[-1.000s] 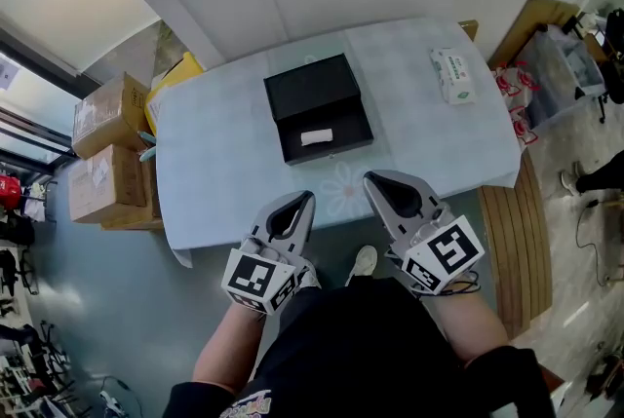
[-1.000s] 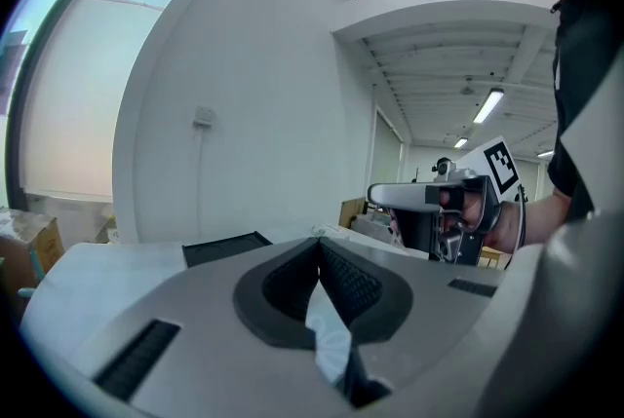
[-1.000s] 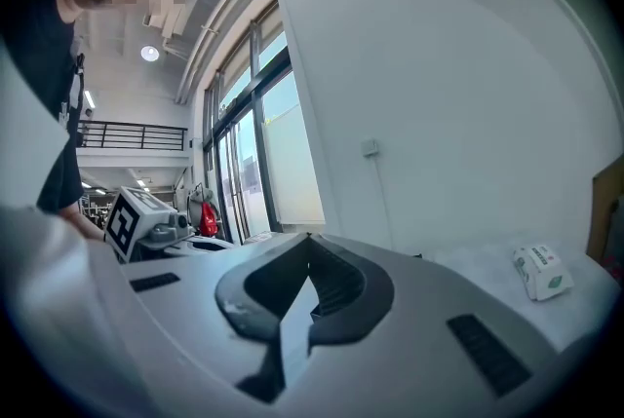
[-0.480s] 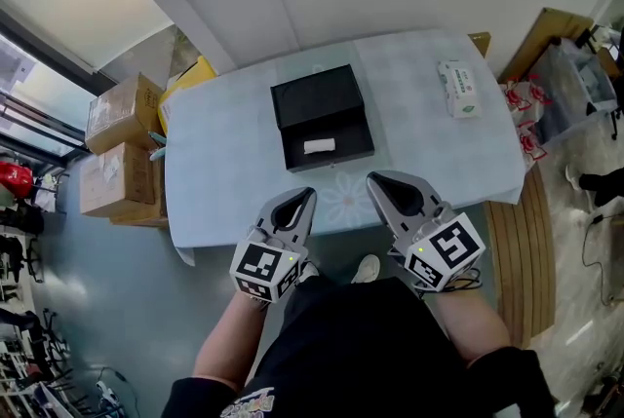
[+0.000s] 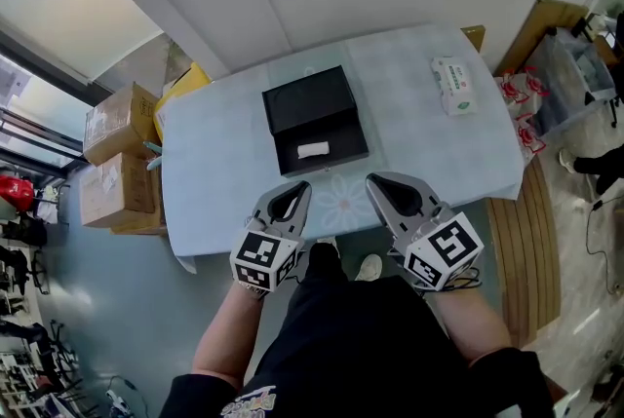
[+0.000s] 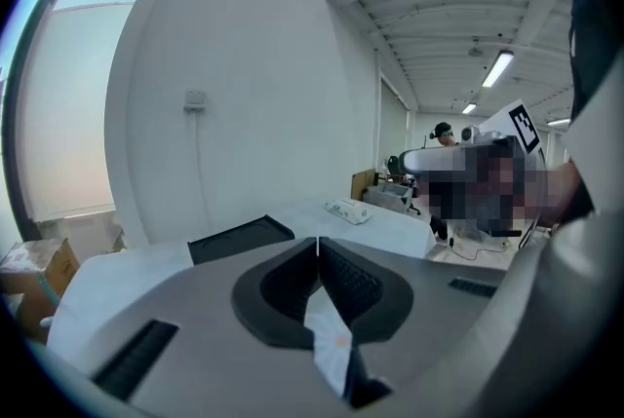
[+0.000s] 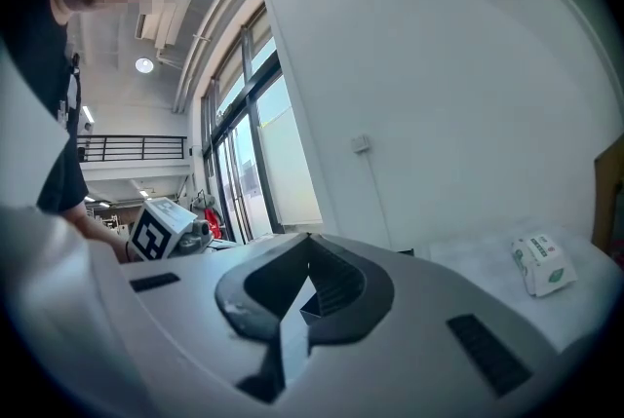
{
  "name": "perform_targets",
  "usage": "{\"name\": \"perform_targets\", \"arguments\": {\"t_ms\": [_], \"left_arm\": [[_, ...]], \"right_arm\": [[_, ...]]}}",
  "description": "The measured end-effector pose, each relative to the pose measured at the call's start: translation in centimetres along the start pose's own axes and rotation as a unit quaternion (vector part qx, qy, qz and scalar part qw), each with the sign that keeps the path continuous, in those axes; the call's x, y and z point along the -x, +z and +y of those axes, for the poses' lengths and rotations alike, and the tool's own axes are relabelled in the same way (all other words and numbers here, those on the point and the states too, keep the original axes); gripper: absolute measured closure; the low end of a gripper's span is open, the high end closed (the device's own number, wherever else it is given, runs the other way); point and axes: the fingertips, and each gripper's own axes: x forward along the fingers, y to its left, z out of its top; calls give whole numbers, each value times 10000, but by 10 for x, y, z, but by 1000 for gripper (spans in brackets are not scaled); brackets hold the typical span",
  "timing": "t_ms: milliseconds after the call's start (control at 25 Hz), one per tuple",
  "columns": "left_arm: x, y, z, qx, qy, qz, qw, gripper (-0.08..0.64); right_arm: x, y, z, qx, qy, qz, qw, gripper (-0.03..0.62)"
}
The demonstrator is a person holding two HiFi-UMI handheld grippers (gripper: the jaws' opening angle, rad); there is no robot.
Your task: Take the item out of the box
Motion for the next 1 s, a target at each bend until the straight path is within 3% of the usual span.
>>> {"name": "perform_targets", "arguments": {"t_ms": [560, 800, 1000], "left_arm": [[-65, -28, 41, -580, -416, 863, 9937, 485], [-88, -56, 56, -1014, -958, 1493, 9789, 465], [-105, -79, 71, -1275, -1184, 1914, 9660, 456]], "right_arm": [[-19, -9, -45, -324, -600, 38, 9977, 583], [-43, -18, -55, -465, -690, 159, 9964, 583], [-56, -28, -62, -594, -806, 305, 9945, 583]]}}
